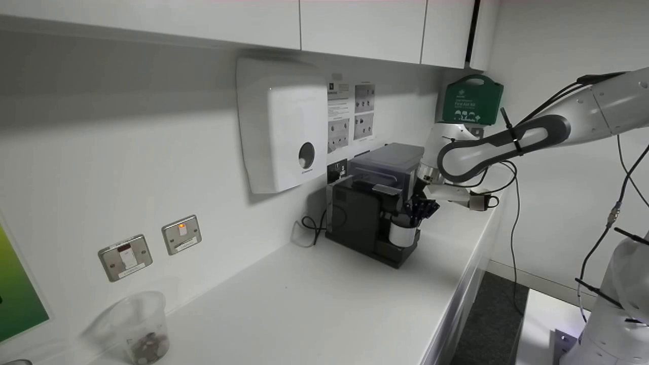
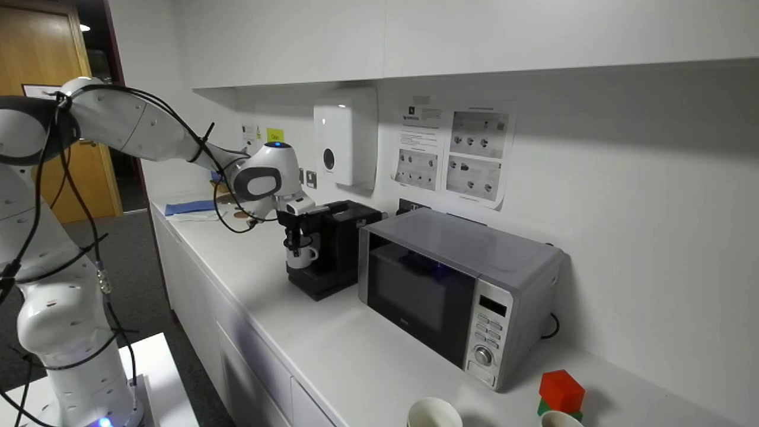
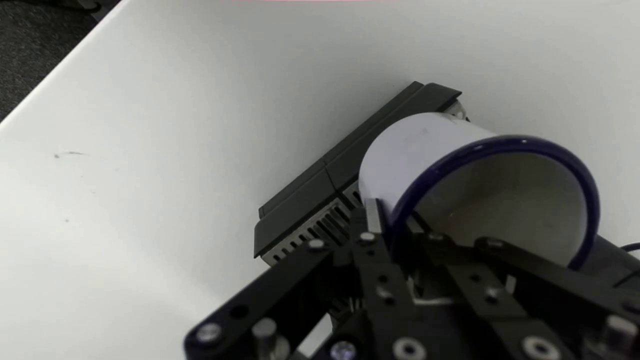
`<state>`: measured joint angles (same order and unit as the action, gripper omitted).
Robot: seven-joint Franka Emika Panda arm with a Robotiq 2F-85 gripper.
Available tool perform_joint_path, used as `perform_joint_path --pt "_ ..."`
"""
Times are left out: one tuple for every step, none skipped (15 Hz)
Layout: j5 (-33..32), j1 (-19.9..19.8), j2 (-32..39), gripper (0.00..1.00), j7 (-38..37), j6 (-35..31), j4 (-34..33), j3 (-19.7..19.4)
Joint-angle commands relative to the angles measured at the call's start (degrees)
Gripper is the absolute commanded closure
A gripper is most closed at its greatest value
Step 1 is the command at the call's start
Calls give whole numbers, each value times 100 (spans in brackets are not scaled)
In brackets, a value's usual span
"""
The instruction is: Put the cup on the coffee maker and then remove it and put it back on the table
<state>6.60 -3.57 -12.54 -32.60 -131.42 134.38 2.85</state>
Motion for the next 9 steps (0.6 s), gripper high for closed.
perform_joint_path --pt "138 54 -11 98 159 -107 1 -56" --pt "123 48 -40 98 155 -92 11 -57" --pt "105 41 -76 98 149 -69 23 -59" --pt "79 30 -134 98 154 -33 43 -64" --pt "54 23 -219 98 190 2 80 -74" --pt "46 16 -303 98 214 14 118 -83" --pt "36 7 -399 98 243 57 156 -93" --pt "28 -1 -470 98 275 70 188 -99" --pt "22 -8 -527 98 294 82 234 -104"
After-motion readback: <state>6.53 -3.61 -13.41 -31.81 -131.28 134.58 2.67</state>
